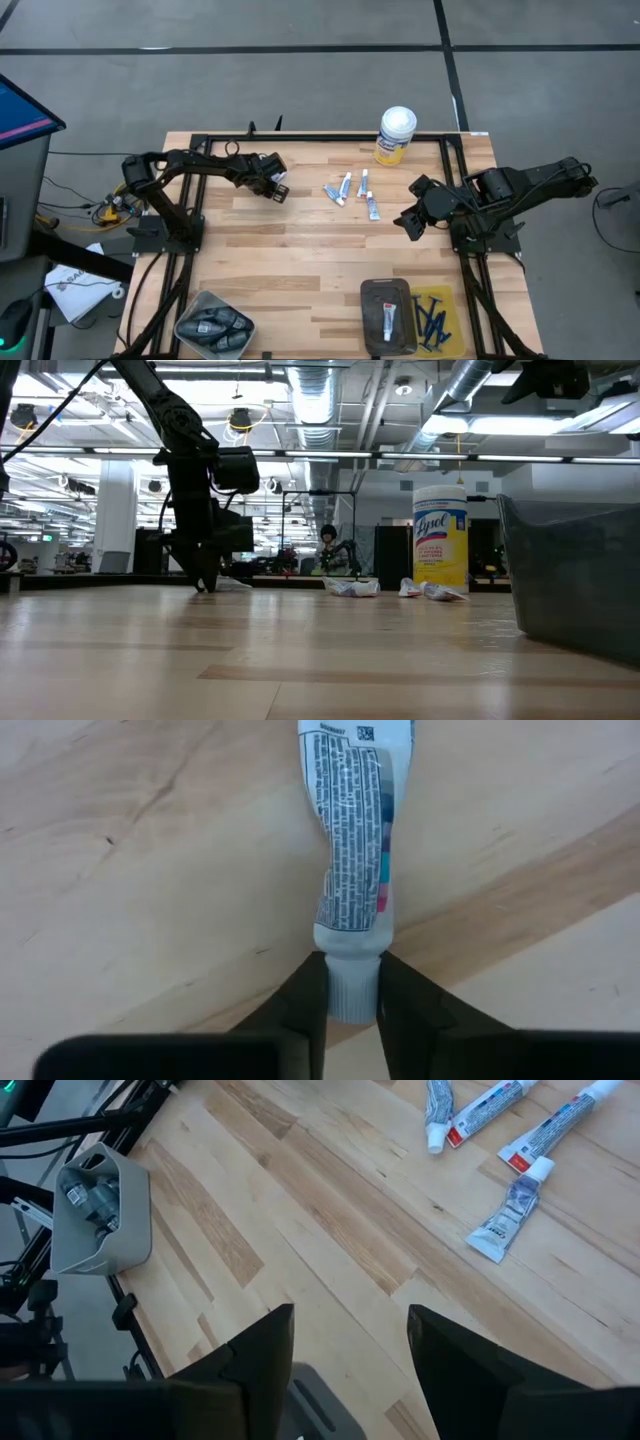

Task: Pick & Place Travel size toiletries
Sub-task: Put the toothpaste into the black bin

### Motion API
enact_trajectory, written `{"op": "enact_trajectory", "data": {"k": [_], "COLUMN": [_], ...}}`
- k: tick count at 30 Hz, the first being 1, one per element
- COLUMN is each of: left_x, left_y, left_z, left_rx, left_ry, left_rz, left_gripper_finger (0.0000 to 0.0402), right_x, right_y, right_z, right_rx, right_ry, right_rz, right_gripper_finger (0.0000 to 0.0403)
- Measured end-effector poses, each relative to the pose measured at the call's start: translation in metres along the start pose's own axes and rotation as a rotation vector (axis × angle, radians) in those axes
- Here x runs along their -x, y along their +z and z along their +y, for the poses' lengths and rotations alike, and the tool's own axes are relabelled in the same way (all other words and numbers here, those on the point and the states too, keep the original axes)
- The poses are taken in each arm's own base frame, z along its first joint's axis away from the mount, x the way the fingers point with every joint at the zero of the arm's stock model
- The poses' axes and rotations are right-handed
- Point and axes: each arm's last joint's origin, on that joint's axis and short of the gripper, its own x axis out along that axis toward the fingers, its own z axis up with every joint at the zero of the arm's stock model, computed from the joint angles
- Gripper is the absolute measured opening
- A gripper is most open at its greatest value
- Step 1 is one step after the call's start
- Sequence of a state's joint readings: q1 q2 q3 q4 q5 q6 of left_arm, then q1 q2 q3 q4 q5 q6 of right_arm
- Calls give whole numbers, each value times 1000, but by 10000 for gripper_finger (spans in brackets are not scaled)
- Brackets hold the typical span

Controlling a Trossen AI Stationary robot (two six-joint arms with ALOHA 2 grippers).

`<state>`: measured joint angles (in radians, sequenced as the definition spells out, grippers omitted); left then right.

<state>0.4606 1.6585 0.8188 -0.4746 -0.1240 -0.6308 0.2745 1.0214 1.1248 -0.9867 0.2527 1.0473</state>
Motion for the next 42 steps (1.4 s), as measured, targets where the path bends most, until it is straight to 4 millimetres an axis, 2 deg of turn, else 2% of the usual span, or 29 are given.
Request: {"op": "enact_trajectory", "data": {"k": [8,20,30,42], "left_x": [7,73,126,156], "left_y": [-3,-9,-33,-67], "left_z": [-5,-13,-29,-64], "left_rx": [-19,-18,-49,-166], "left_ry": [-70,-236,-453,-712], "left_rz": [15,-189,-324,-387], "left_gripper_finger": [54,54,54,55], "right_x": [0,0,0,-6], "right_y": [0,1,4,7], "right_z": [0,0,4,12], "right_rx": [0,-2,-17,-82], "right_ry": [0,-1,26,64], "right_rz": [0,-9,-68,-91], "right_gripper_finger": [188,188,188,188]}}
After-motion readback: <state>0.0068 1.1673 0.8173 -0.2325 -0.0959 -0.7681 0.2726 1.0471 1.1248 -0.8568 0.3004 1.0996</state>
